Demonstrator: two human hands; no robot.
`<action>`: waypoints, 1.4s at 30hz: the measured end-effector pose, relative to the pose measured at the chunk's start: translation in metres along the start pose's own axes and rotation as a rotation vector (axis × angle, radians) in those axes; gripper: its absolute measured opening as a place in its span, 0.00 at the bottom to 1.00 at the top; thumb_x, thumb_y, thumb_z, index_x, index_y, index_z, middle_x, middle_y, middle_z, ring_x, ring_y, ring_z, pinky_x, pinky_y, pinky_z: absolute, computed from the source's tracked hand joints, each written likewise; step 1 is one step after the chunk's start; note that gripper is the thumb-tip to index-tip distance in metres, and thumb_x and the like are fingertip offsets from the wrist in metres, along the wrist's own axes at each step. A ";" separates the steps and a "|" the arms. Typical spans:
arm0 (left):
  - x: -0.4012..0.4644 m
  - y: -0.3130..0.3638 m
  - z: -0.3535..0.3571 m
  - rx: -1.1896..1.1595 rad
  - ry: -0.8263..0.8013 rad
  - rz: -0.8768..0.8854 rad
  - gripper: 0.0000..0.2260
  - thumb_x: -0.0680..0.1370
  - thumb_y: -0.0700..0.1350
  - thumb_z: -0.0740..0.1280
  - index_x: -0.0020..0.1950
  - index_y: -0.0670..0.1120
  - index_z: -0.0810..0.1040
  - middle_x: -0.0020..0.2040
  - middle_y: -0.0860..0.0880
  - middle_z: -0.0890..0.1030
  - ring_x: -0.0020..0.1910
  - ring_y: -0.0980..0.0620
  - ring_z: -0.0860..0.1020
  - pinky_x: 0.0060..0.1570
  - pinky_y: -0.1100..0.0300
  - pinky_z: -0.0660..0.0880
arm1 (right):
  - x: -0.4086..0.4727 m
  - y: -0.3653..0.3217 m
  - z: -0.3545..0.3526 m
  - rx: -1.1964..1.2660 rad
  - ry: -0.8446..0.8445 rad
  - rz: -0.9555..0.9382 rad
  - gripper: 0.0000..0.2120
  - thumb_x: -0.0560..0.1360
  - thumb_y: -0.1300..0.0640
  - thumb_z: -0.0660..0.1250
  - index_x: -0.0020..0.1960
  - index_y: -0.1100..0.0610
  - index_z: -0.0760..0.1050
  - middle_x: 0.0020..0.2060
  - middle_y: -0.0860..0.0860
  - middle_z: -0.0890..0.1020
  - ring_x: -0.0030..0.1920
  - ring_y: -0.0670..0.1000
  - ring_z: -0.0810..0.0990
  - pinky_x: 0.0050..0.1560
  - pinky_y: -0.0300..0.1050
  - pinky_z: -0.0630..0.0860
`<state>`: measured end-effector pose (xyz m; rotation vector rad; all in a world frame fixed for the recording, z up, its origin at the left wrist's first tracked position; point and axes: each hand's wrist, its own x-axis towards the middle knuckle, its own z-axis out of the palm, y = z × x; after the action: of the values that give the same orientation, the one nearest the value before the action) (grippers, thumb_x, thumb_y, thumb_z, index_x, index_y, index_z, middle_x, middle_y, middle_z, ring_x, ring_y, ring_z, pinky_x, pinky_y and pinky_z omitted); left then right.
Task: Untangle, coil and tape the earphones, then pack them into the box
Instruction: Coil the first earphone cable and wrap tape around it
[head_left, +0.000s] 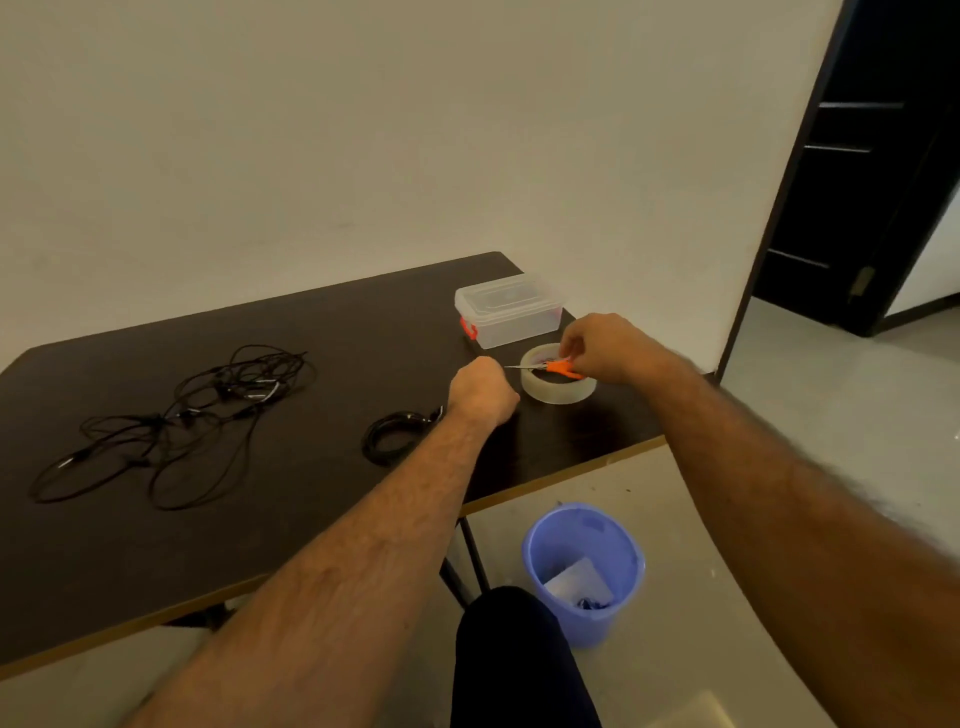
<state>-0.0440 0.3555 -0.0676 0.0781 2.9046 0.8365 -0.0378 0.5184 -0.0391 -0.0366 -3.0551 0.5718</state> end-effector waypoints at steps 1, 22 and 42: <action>0.002 0.001 0.002 -0.006 0.003 -0.015 0.12 0.78 0.44 0.70 0.61 0.44 0.79 0.57 0.44 0.81 0.56 0.47 0.79 0.55 0.53 0.76 | 0.001 0.001 0.001 -0.002 -0.010 -0.003 0.12 0.74 0.57 0.73 0.57 0.57 0.81 0.54 0.54 0.82 0.54 0.51 0.79 0.58 0.46 0.76; 0.009 0.005 0.019 -0.118 0.089 -0.010 0.05 0.79 0.46 0.69 0.53 0.49 0.82 0.52 0.50 0.82 0.53 0.53 0.79 0.51 0.57 0.76 | -0.011 0.034 -0.006 0.291 -0.126 -0.030 0.14 0.72 0.62 0.75 0.56 0.55 0.79 0.53 0.54 0.83 0.48 0.49 0.80 0.40 0.37 0.75; -0.008 -0.012 -0.007 0.093 0.061 -0.037 0.08 0.79 0.45 0.67 0.57 0.47 0.80 0.53 0.46 0.81 0.52 0.48 0.79 0.50 0.54 0.77 | -0.007 0.011 0.016 0.111 0.119 0.215 0.19 0.70 0.49 0.76 0.57 0.57 0.81 0.53 0.54 0.82 0.50 0.52 0.79 0.54 0.48 0.78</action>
<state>-0.0373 0.3416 -0.0675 0.0068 2.9913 0.7100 -0.0314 0.5232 -0.0581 -0.3854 -2.9174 0.7215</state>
